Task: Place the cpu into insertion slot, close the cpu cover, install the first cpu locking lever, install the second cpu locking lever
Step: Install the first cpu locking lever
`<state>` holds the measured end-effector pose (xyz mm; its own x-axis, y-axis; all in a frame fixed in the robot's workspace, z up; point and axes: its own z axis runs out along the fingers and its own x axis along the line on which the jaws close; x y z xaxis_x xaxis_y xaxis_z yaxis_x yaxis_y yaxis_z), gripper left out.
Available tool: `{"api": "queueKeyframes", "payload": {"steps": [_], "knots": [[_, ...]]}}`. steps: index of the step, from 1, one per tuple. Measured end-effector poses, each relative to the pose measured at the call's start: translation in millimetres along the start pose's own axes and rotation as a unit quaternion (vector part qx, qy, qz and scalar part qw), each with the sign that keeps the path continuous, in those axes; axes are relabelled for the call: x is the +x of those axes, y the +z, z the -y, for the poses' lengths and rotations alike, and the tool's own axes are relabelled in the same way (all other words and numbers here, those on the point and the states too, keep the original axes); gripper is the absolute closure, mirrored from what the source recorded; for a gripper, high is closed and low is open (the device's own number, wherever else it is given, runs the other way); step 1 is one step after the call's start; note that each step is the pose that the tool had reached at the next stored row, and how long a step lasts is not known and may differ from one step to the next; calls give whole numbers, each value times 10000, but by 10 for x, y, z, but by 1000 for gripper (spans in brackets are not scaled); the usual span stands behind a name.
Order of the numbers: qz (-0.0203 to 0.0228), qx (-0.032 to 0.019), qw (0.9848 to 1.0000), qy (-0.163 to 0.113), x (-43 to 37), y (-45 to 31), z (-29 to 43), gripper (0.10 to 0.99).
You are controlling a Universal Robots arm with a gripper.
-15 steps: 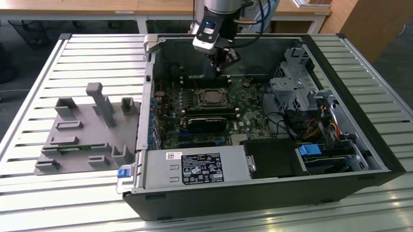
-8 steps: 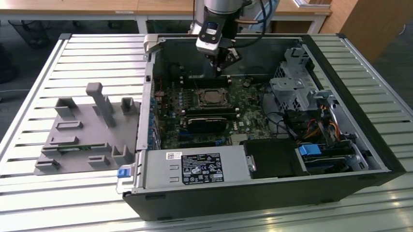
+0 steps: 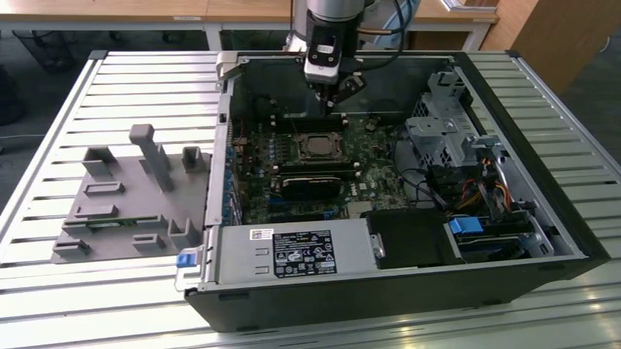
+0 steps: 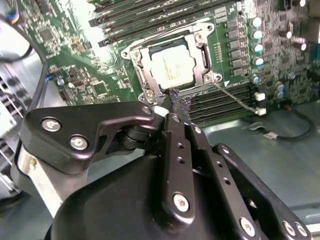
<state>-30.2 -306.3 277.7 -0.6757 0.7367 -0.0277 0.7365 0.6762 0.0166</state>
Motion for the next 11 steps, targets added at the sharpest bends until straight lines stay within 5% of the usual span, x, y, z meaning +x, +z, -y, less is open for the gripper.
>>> {"api": "queueKeyframes", "payload": {"steps": [5,11], "knots": [[-8,-13,9990,-458,0,0,0,980],[-17,-27,9950,-995,0,0,0,980]]}}
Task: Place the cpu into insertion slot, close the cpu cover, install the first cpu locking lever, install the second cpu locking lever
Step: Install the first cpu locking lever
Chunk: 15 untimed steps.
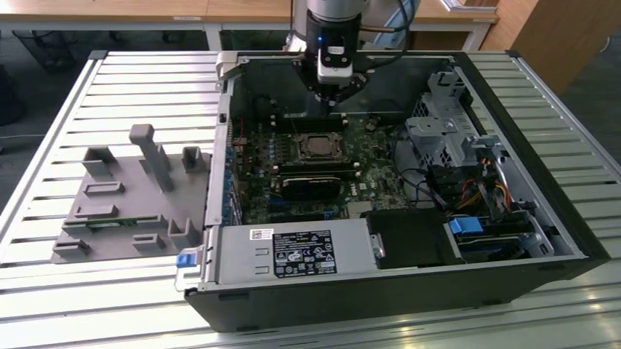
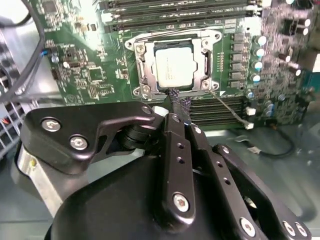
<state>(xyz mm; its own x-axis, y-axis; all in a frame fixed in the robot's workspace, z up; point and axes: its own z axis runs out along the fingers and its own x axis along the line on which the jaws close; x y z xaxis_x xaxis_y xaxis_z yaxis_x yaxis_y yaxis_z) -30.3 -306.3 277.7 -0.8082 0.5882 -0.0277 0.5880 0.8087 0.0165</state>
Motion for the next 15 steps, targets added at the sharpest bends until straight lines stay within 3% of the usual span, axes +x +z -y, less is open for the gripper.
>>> {"api": "queueKeyframes", "payload": {"steps": [4,7,11,15], "knots": [[-6,-10,9993,-369,0,0,0,980],[-11,-18,9979,-646,0,0,0,980],[-17,-28,9949,-1004,0,0,0,980],[-22,-37,9909,-1347,0,0,0,980]]}}
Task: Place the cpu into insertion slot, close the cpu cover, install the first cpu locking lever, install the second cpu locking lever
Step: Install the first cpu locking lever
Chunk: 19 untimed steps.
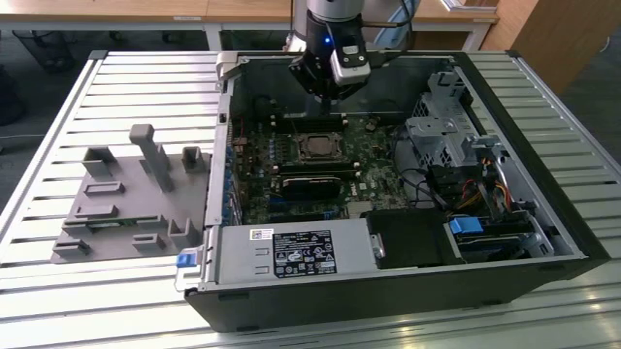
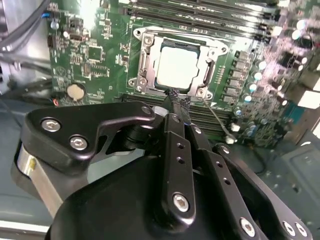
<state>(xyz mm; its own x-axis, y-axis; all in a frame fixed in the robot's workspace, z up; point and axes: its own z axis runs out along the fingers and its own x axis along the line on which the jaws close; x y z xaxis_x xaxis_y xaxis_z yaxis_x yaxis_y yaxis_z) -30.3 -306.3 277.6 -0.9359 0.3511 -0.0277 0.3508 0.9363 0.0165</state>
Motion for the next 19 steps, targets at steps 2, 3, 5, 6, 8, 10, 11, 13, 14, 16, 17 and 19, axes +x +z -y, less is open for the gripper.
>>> {"api": "queueKeyframes", "payload": {"steps": [2,3,5,6,8,10,11,13,14,16,17,19], "knots": [[-3,-6,9998,-179,0,1,0,980],[-4,-8,9996,-265,0,0,0,980],[-7,-12,9991,-435,0,1,0,980],[-9,-15,9986,-519,0,1,0,980],[-11,-20,9976,-694,0,1,0,980],[-14,-24,9964,-849,0,2,0,980],[-15,-26,9957,-922,0,2,0,980],[-17,-30,9944,-1058,0,2,0,980],[-18,-31,9938,-1114,0,3,0,980],[-19,-34,9927,-1205,0,3,0,980],[-20,-35,9922,-1249,1,4,0,980],[-22,-38,9908,-1355,1,5,1,980]]}}
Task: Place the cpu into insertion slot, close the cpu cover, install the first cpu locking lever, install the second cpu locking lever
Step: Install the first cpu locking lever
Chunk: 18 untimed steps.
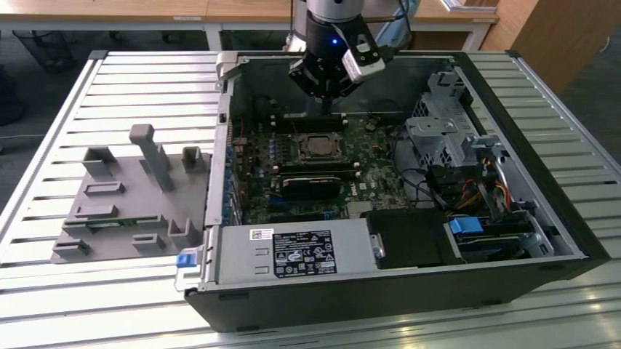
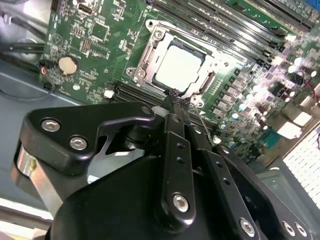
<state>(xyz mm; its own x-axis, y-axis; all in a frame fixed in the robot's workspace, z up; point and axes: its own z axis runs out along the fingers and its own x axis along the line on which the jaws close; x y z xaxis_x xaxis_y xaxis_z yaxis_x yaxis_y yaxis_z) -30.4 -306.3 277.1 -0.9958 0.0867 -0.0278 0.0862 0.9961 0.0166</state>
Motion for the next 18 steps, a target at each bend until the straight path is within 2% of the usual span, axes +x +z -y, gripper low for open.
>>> {"api": "queueKeyframes", "payload": {"steps": [4,7,14,18], "knots": [[-6,-10,9994,-356,0,6,0,980],[-6,-13,9990,-458,24,13,2,980],[49,-16,9989,-459,257,34,15,980],[57,-16,9989,-468,347,56,23,980]]}}
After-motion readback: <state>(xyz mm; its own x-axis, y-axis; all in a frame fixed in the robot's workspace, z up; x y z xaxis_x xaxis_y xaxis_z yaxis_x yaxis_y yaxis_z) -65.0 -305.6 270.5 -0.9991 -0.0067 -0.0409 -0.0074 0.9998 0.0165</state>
